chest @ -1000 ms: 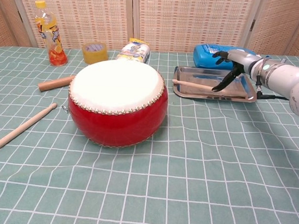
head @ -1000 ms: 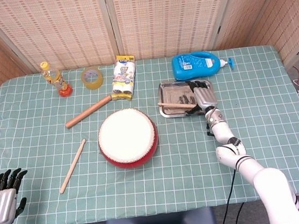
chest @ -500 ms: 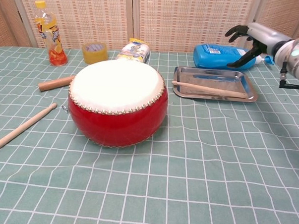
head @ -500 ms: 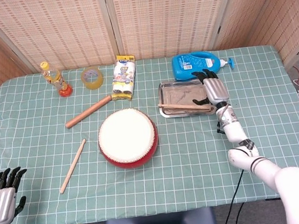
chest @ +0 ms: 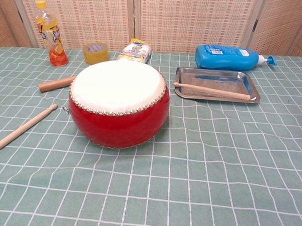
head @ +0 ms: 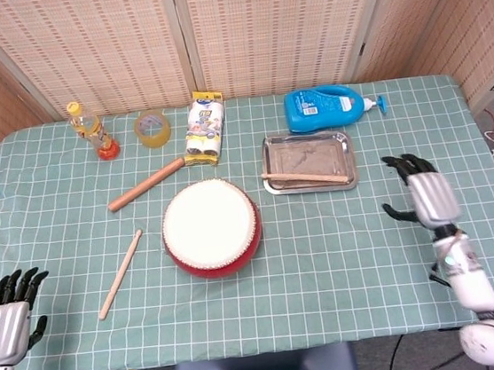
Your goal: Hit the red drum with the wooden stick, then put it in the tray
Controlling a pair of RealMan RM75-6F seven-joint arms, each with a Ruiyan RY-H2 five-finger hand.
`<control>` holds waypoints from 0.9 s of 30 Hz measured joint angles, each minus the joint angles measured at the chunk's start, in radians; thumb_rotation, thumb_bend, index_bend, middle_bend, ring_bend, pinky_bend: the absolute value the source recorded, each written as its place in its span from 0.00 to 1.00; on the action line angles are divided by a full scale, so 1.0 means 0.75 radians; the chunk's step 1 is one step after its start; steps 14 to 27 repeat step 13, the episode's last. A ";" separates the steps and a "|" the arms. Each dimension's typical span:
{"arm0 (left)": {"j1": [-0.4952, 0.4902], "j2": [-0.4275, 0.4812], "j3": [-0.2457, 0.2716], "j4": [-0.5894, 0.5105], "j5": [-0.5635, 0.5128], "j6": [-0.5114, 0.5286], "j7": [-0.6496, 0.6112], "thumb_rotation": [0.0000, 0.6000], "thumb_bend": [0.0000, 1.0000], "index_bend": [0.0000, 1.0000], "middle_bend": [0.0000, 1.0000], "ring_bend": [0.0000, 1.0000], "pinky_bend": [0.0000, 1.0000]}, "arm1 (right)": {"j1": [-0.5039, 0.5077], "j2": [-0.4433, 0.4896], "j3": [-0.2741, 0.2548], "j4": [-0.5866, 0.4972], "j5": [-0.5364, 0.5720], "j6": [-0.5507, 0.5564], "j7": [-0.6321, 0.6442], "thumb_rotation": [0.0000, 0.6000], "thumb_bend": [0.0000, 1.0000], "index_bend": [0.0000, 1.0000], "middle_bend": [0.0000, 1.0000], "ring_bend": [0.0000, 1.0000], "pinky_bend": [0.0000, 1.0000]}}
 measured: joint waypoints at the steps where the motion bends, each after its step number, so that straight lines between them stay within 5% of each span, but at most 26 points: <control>1: -0.001 -0.002 -0.003 0.000 0.000 0.004 0.000 1.00 0.32 0.17 0.09 0.00 0.02 | -0.047 0.037 -0.024 -0.045 -0.010 0.044 -0.010 1.00 0.23 0.17 0.25 0.12 0.21; 6: 0.001 -0.009 -0.012 -0.003 -0.006 0.020 -0.001 1.00 0.32 0.17 0.09 0.00 0.02 | -0.238 0.125 -0.140 -0.170 -0.110 0.242 -0.009 1.00 0.24 0.18 0.25 0.12 0.21; 12: 0.001 -0.017 -0.024 -0.004 -0.005 0.043 0.002 1.00 0.32 0.17 0.09 0.00 0.02 | -0.361 0.121 -0.194 -0.182 -0.229 0.380 0.075 1.00 0.24 0.16 0.25 0.10 0.16; 27: 0.002 -0.021 -0.027 -0.002 -0.004 0.049 0.002 1.00 0.32 0.17 0.09 0.00 0.02 | -0.367 0.121 -0.199 -0.182 -0.245 0.384 0.078 1.00 0.24 0.15 0.25 0.09 0.13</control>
